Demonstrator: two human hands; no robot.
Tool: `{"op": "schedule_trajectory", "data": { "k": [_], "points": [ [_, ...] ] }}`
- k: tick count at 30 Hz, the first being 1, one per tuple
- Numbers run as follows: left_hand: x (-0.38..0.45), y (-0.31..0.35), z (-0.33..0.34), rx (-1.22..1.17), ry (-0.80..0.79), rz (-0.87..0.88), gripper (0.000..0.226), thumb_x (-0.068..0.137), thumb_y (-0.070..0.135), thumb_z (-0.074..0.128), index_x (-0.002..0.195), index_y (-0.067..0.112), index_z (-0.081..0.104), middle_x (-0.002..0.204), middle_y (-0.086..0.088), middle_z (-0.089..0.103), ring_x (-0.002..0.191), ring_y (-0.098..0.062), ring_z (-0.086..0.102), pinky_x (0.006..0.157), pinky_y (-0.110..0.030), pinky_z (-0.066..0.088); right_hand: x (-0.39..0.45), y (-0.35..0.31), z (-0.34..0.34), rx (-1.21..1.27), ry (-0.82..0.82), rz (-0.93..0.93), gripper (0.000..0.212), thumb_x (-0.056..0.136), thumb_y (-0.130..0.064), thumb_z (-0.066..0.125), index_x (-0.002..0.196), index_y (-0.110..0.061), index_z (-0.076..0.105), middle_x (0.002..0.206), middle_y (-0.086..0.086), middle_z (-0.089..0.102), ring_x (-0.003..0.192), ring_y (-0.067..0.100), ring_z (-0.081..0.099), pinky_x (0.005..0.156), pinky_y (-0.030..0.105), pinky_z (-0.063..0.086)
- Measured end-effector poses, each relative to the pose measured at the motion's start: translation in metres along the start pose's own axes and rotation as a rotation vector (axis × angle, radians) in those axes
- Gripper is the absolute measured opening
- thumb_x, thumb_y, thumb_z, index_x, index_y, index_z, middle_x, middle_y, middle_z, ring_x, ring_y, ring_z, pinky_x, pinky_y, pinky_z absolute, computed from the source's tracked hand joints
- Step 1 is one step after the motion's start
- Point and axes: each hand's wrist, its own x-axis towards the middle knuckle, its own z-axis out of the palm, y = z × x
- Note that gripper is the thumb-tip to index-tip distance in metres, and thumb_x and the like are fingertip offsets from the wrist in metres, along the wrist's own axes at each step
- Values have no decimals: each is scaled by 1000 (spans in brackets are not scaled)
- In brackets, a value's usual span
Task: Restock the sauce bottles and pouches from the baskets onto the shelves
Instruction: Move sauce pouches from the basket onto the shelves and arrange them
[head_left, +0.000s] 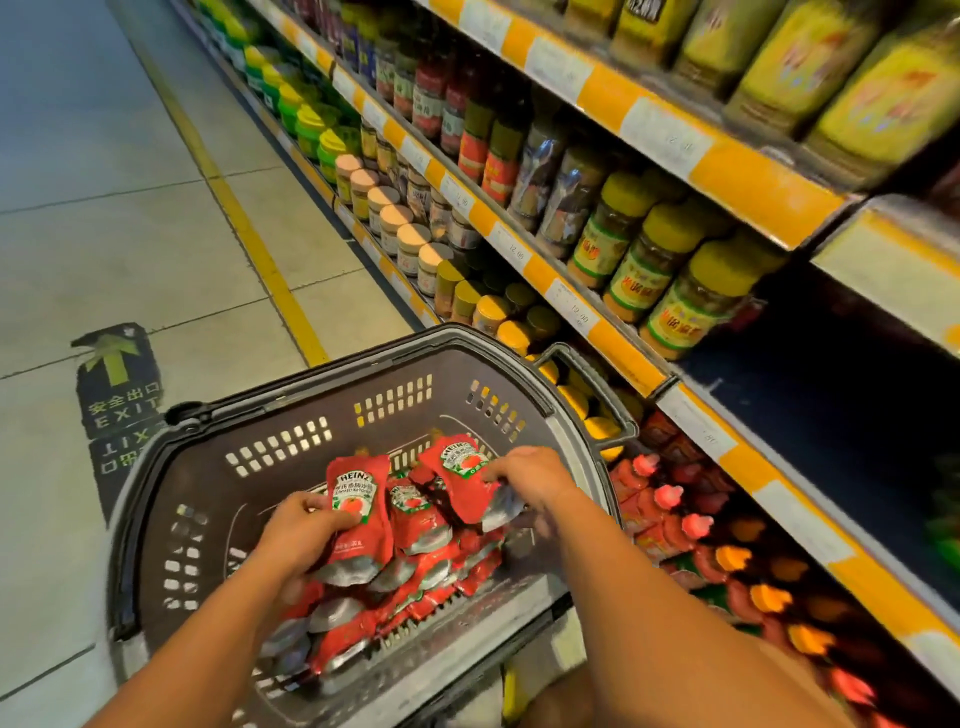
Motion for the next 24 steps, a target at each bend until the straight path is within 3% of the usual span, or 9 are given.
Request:
{"op": "schedule_trajectory", "data": {
  "k": [3, 7, 11, 13, 15, 18, 22, 24],
  "points": [
    [-17, 12, 3, -150, -100, 11, 36, 77, 9, 87, 104, 8, 64, 90, -20, 77, 80, -41, 76, 77, -59, 61, -20, -6, -18, 151, 27, 23, 19, 74, -4, 75, 77, -9, 57, 56, 6, 49, 39, 20, 43, 46, 26, 35],
    [-40, 40, 11, -246, -235, 92, 38, 80, 11, 84, 112, 5, 64, 94, -22, 77, 80, -41, 76, 68, -50, 62, -47, -18, -42, 285, -38, 25, 21, 76, -11, 72, 93, -12, 59, 74, 7, 55, 48, 17, 50, 63, 36, 44],
    [-69, 72, 26, -334, -349, 149, 44, 76, 13, 84, 114, 7, 63, 100, -23, 76, 80, -41, 76, 64, -49, 62, -78, -23, -73, 418, -85, 36, 41, 67, -17, 76, 106, -10, 69, 93, 9, 76, 84, 30, 74, 77, 48, 62],
    [-85, 87, 35, -366, -395, 183, 40, 71, 17, 85, 105, 8, 67, 97, -22, 77, 75, -37, 76, 62, -45, 62, -96, -21, -95, 506, -56, 27, 44, 69, -15, 79, 111, -10, 69, 106, 14, 78, 96, 33, 76, 89, 58, 59],
    [-100, 99, 46, -383, -432, 225, 31, 72, 20, 83, 98, 9, 70, 91, -20, 77, 66, -30, 75, 54, -38, 60, -118, -14, -120, 573, -37, 13, 35, 74, -11, 78, 107, -10, 70, 110, 15, 77, 99, 32, 76, 88, 56, 60],
    [-121, 113, 66, -381, -496, 273, 23, 85, 22, 76, 103, 9, 71, 89, -14, 78, 65, -23, 75, 50, -33, 59, -148, 10, -157, 672, 26, 2, 33, 80, -9, 76, 112, -6, 69, 111, 15, 76, 99, 31, 76, 88, 52, 61],
    [-148, 128, 99, -323, -591, 287, 26, 91, 29, 71, 107, 9, 74, 97, -18, 77, 71, -25, 76, 54, -33, 59, -180, 54, -195, 960, 71, -52, 18, 97, -11, 62, 112, -2, 67, 101, 15, 78, 80, 26, 77, 72, 44, 62],
    [-163, 134, 121, -264, -653, 283, 35, 93, 30, 71, 115, 4, 70, 103, -22, 75, 75, -29, 74, 58, -35, 58, -192, 75, -208, 1041, 126, -81, 18, 102, -15, 58, 110, -1, 67, 92, 15, 78, 71, 26, 76, 56, 39, 62]
  ]
}}
